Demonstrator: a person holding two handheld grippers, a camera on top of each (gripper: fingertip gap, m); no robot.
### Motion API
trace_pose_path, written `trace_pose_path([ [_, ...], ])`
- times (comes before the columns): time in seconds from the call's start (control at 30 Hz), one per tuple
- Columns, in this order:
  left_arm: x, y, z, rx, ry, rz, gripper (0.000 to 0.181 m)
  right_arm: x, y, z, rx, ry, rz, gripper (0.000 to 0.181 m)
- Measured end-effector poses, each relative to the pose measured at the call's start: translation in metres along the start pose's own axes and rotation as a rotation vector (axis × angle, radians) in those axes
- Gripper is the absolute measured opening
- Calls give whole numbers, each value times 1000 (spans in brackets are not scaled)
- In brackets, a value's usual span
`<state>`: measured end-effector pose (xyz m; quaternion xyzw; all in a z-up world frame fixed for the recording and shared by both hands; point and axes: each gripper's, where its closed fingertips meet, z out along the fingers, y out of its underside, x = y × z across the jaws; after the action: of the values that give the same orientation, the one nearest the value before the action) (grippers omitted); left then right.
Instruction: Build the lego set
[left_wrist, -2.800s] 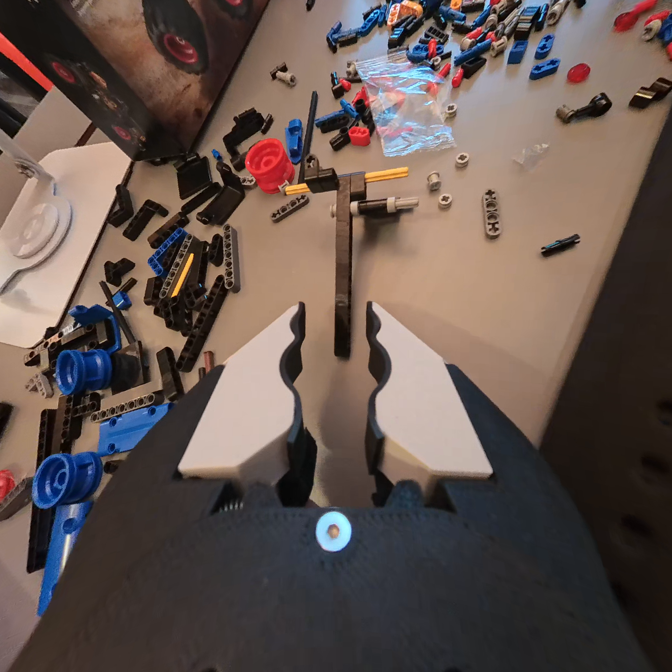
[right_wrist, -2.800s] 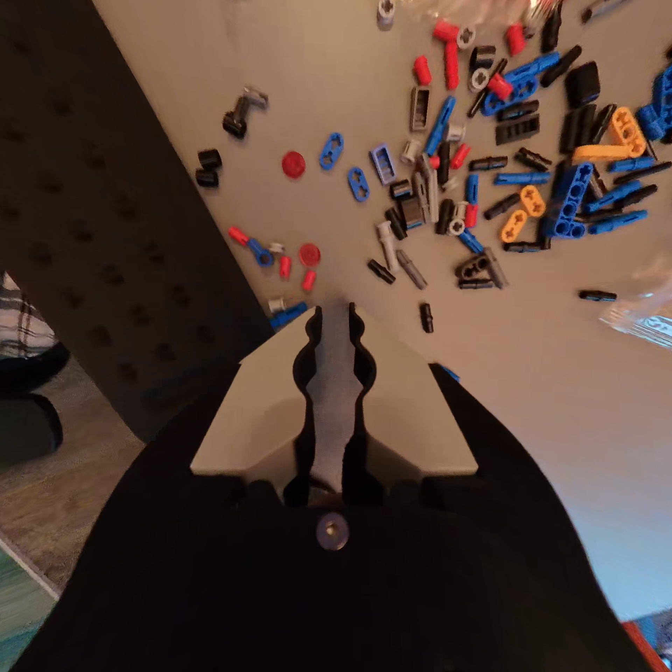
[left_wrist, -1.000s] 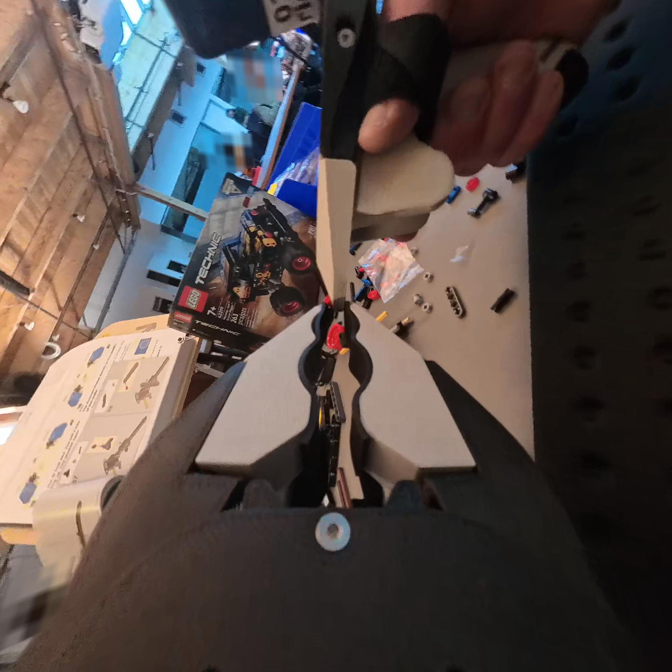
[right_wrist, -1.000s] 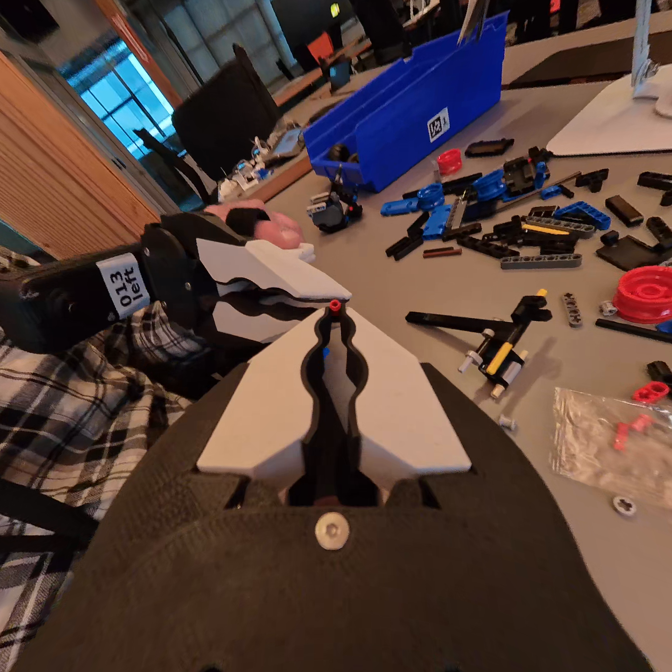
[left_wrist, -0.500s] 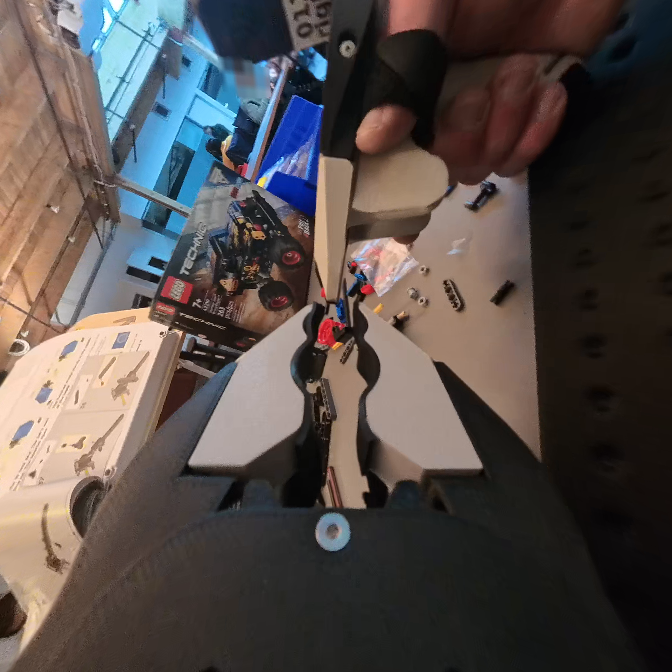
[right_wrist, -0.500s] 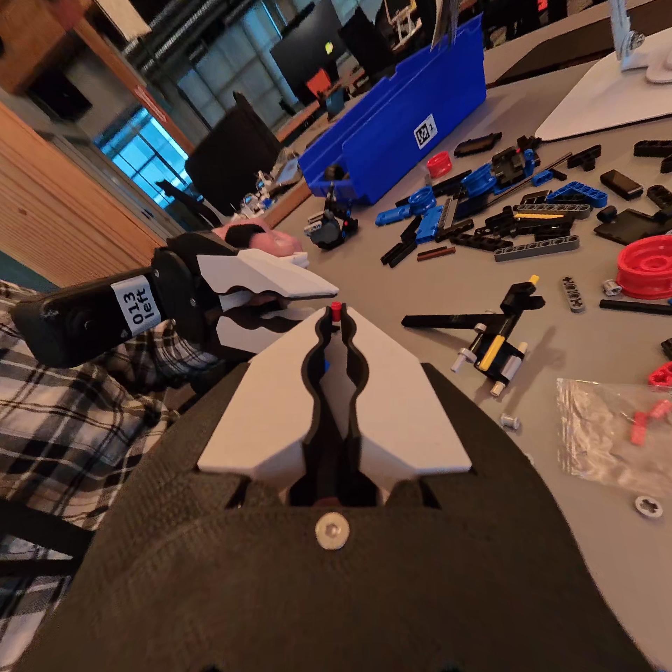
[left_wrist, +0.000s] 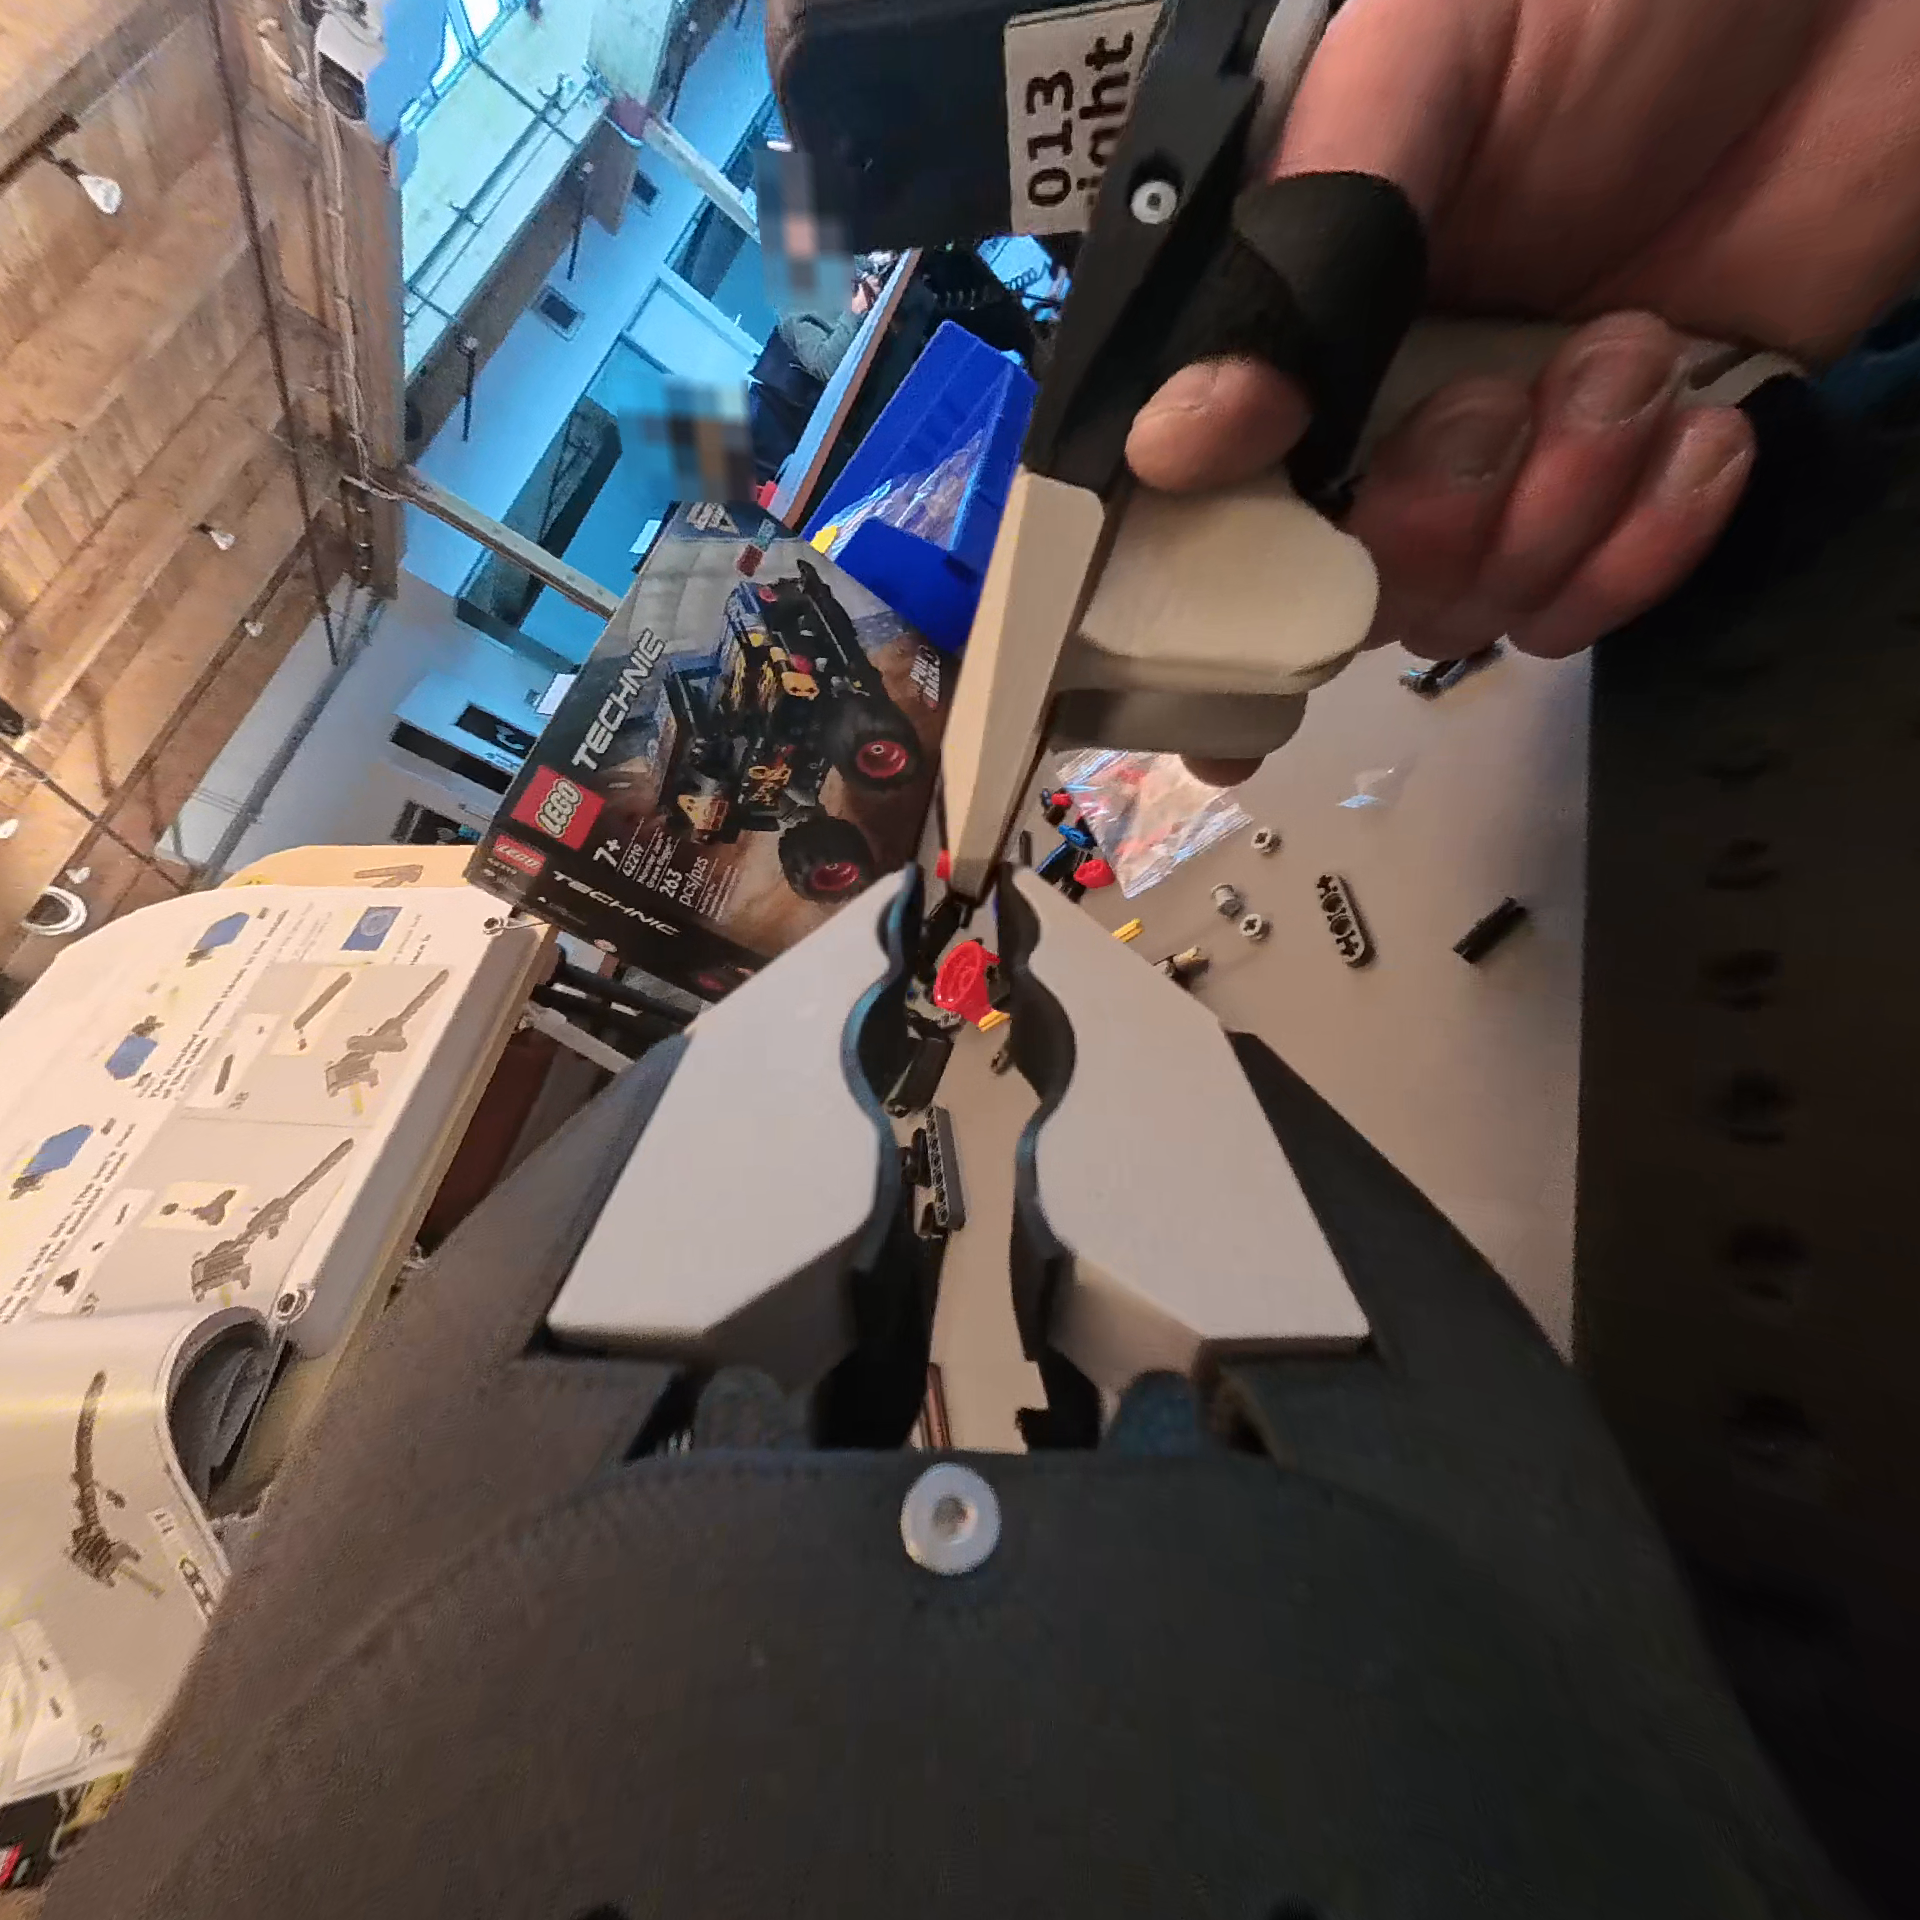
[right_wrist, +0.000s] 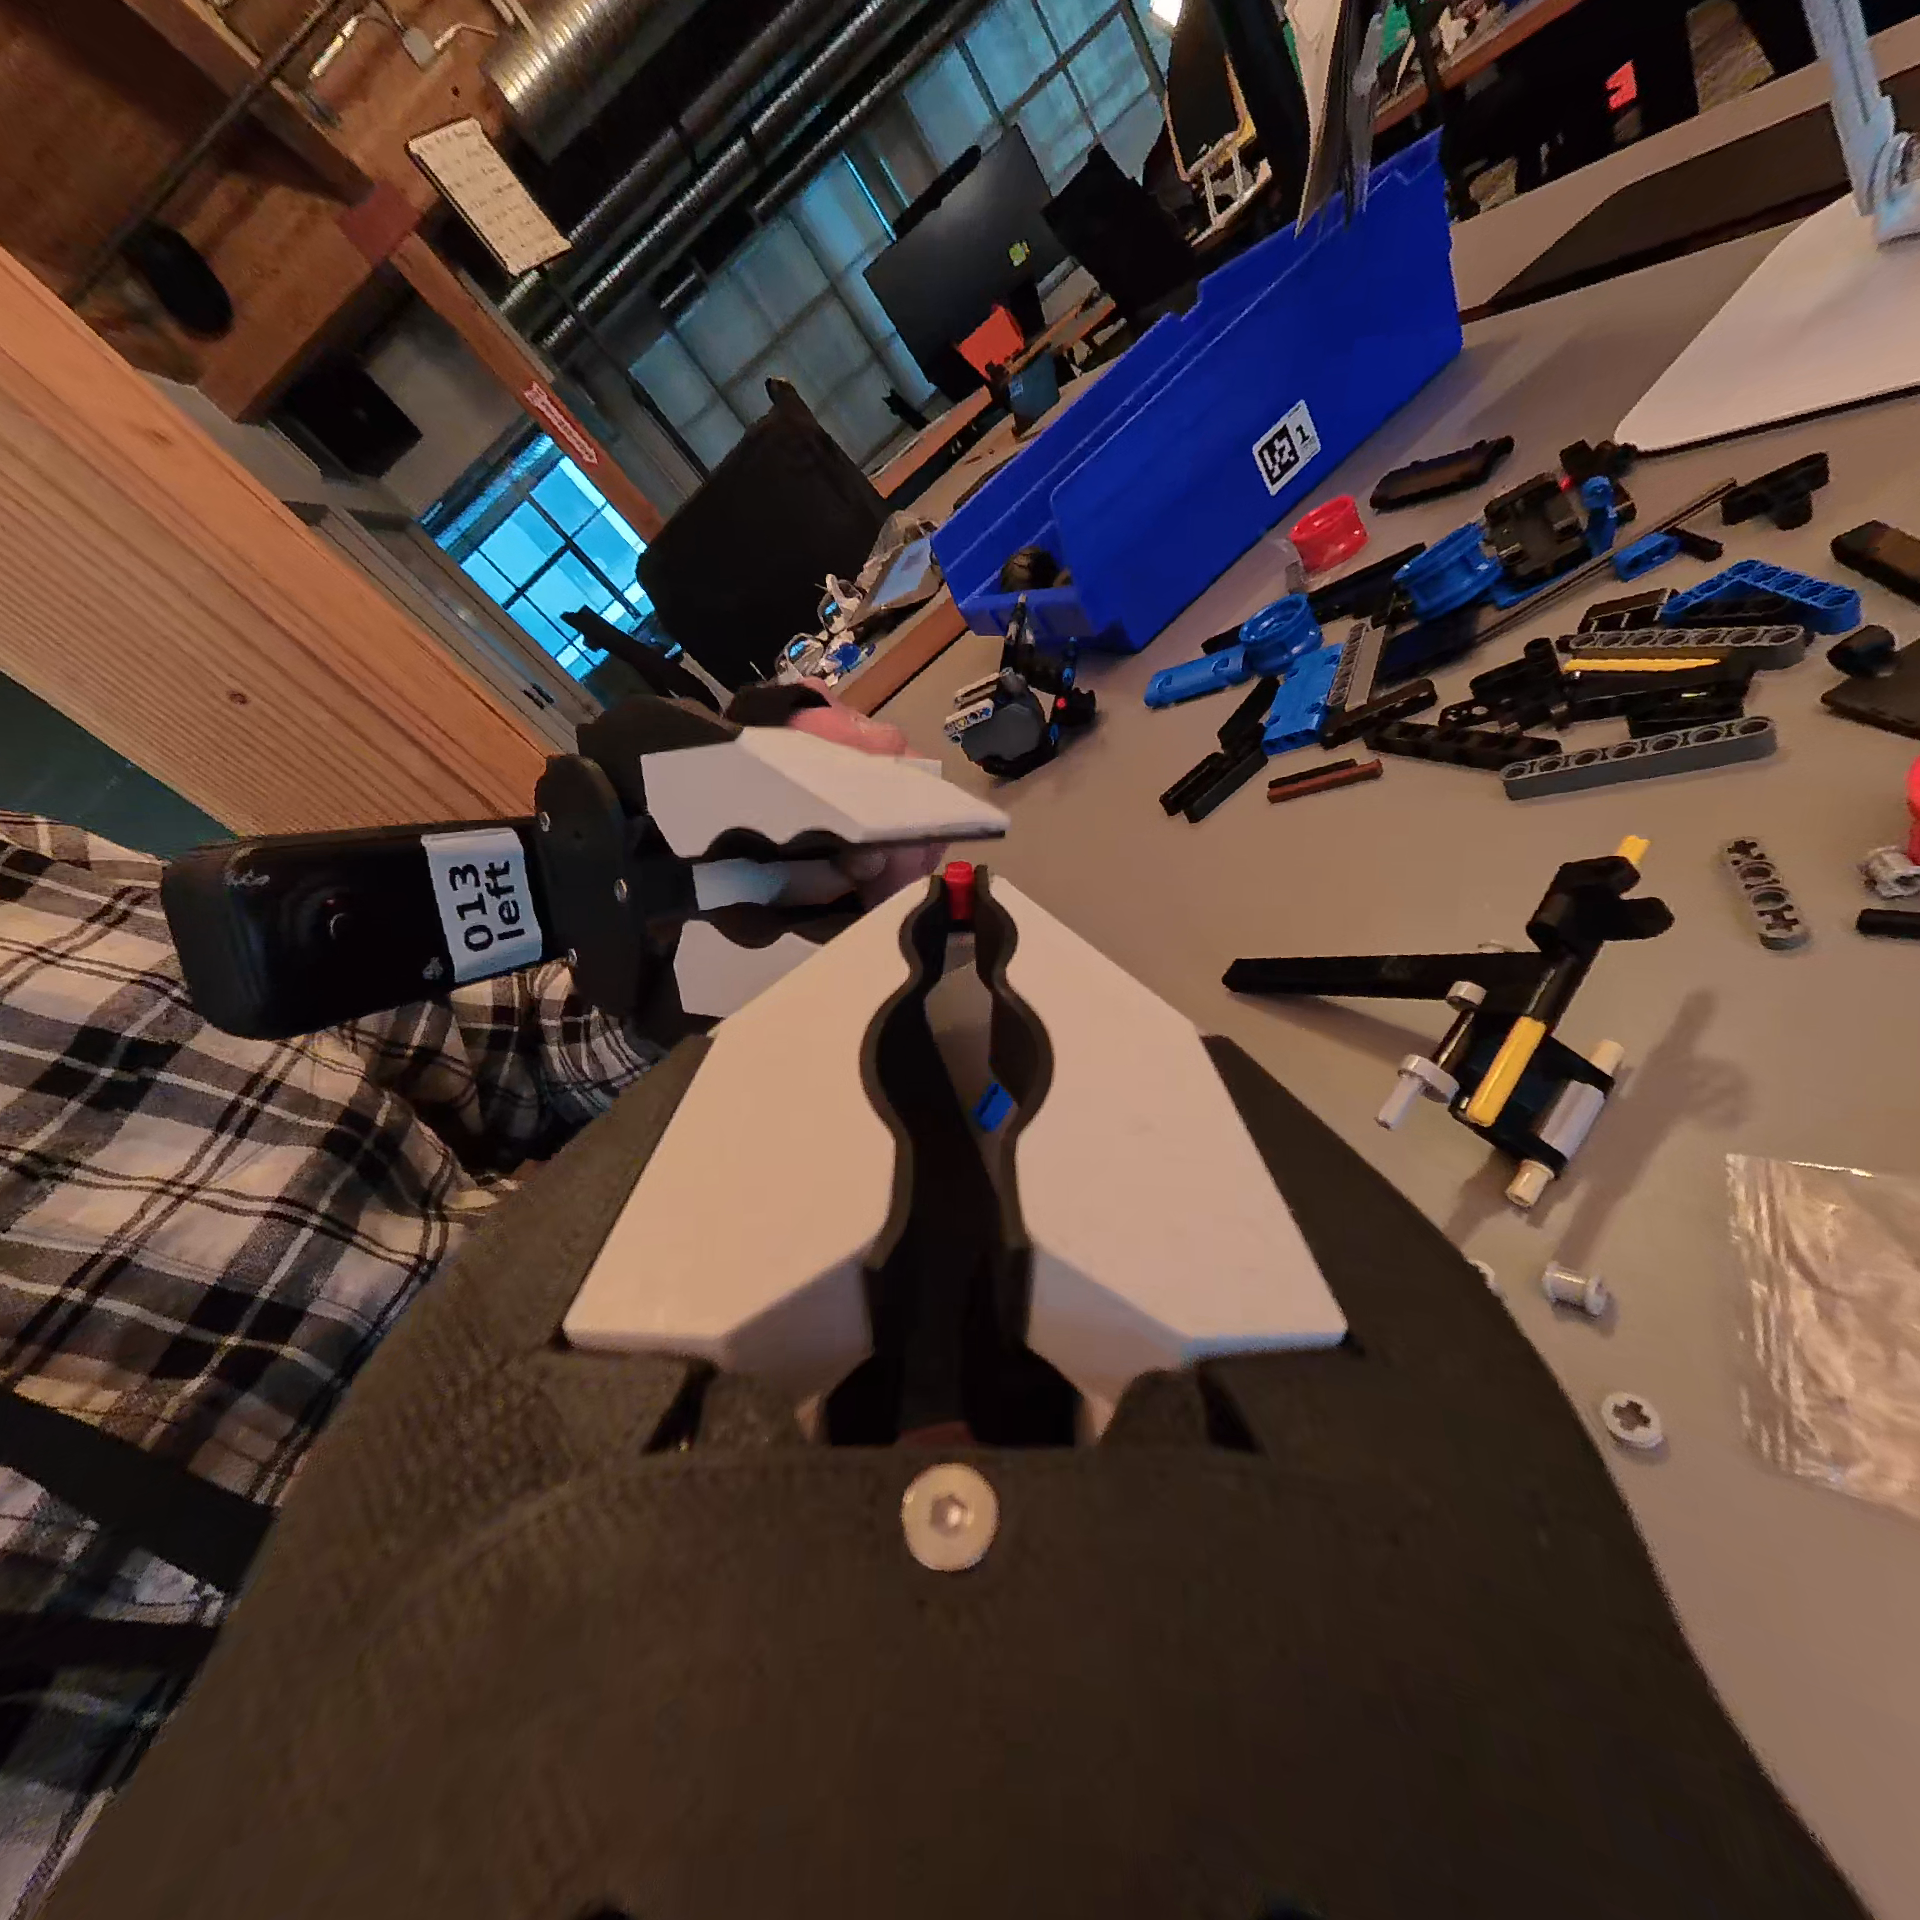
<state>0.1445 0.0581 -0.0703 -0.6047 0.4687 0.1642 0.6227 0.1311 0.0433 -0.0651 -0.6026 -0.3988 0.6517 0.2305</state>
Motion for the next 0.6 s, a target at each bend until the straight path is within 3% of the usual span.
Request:
trace_pose_path([
  [0.23,0,-3,-1,9,0,38,6,-3,-2,-1,22,-18,1,5],
  [0.4,7,1,-1,5,54,79,6,5,6,-3,-54,70,-102,12],
  [0.6,14,5,-1,4,126,109,6,5,9,-6,-124,72,-141,6],
])
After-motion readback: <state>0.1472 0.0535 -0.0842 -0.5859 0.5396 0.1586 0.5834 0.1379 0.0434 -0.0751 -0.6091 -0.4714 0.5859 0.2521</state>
